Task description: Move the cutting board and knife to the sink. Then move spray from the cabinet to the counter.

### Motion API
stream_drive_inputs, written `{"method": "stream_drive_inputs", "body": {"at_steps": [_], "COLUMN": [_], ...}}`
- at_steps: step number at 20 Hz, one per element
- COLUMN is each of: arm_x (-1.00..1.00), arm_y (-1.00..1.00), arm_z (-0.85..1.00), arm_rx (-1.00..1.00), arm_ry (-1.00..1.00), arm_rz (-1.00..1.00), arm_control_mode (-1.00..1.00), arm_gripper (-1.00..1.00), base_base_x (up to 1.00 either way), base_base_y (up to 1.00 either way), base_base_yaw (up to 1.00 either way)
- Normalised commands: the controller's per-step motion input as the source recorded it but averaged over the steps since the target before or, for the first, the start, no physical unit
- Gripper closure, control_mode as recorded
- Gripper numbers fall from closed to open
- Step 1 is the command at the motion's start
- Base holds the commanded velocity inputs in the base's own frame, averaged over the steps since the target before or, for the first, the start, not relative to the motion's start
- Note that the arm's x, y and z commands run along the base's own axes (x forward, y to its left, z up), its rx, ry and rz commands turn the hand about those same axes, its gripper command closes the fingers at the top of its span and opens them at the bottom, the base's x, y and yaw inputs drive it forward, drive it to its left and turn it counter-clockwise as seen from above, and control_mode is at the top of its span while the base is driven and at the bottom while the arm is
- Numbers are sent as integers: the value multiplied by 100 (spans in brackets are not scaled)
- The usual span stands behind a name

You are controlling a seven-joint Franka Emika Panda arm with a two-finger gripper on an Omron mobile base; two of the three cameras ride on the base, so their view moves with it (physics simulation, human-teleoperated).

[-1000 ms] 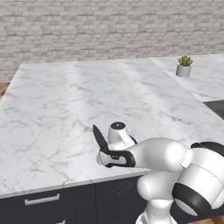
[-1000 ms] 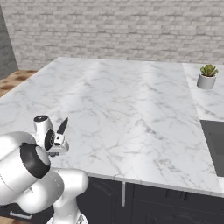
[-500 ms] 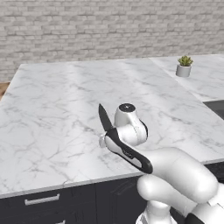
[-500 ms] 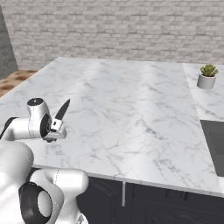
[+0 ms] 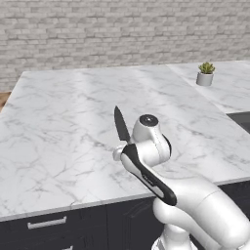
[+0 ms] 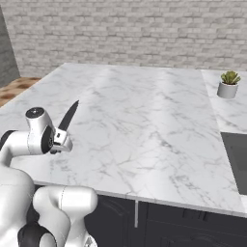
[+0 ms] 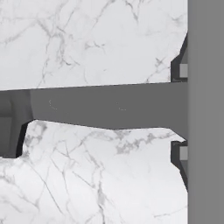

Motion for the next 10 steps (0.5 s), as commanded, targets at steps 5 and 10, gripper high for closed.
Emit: {"method": "stream_drive_inputs", "body": {"at_steps": [5, 10], "arm_x": [-1, 0], "arm_y": [0, 0], "arm_z": [0, 0], "arm_rx": [0, 0], "arm_ry": [0, 0], "arm_rz": [0, 0], "arm_control_mode": [100, 100], "arm_gripper": [100, 100], "base_base_x": [-36, -5], "base_base_y": [-27, -86], "base_base_yaw": [0, -3]}}
